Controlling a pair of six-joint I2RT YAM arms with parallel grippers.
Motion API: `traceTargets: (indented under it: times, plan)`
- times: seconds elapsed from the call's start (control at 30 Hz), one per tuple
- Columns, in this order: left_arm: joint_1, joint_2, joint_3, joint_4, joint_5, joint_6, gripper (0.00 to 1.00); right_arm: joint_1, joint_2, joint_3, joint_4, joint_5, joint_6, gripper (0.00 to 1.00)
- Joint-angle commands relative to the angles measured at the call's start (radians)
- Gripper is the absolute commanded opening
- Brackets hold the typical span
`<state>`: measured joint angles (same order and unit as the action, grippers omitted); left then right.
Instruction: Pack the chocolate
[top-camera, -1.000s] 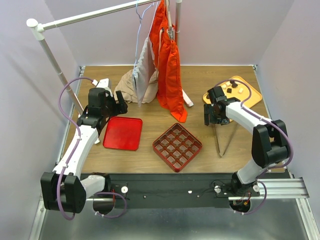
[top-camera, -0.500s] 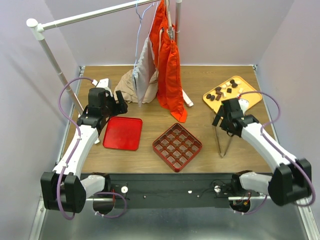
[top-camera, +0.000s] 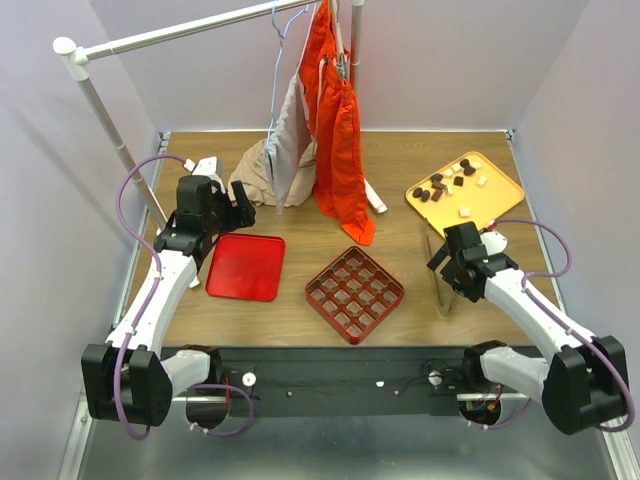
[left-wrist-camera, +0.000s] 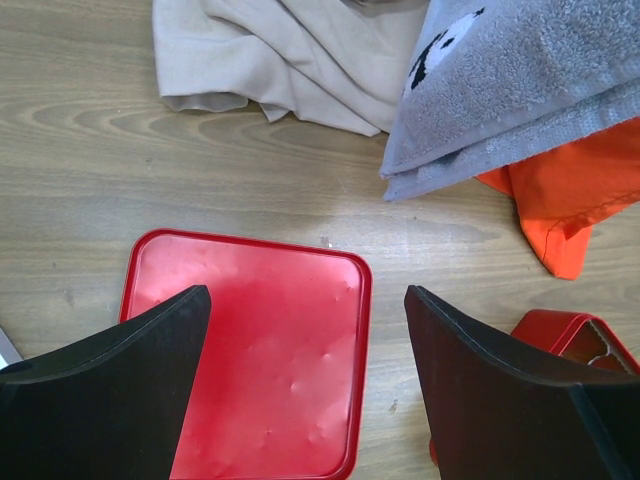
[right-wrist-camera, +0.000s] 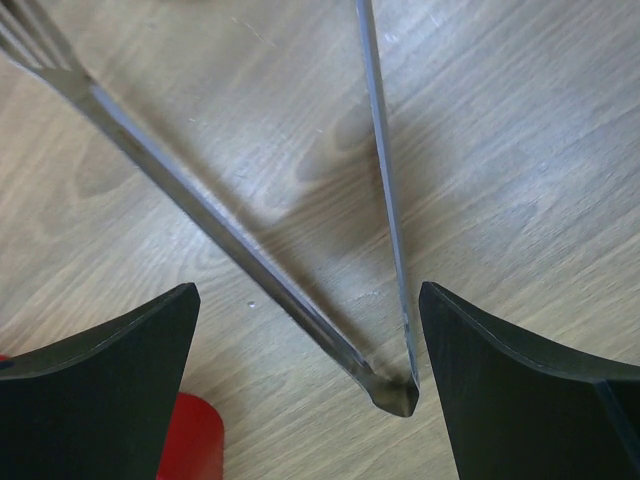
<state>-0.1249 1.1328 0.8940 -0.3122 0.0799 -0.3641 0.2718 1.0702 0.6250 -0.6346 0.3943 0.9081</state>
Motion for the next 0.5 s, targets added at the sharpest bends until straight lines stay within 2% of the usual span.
traceTargets:
  times: [0.0,0.27,0.47]
  plan:
    - [-0.002,-0.019,0.005,0.012,-0.009,-0.009,0.88,-0.003,0.082,-0.010,-0.013,-0.006,0.026,1.00]
    - [-0.002,0.001,0.017,0.018,0.003,-0.018,0.88,-0.002,0.146,0.016,0.009,-0.040,-0.029,1.00]
    - [-0.002,0.016,0.026,0.022,0.015,-0.022,0.88,-0.002,0.278,0.039,0.075,-0.162,-0.126,1.00]
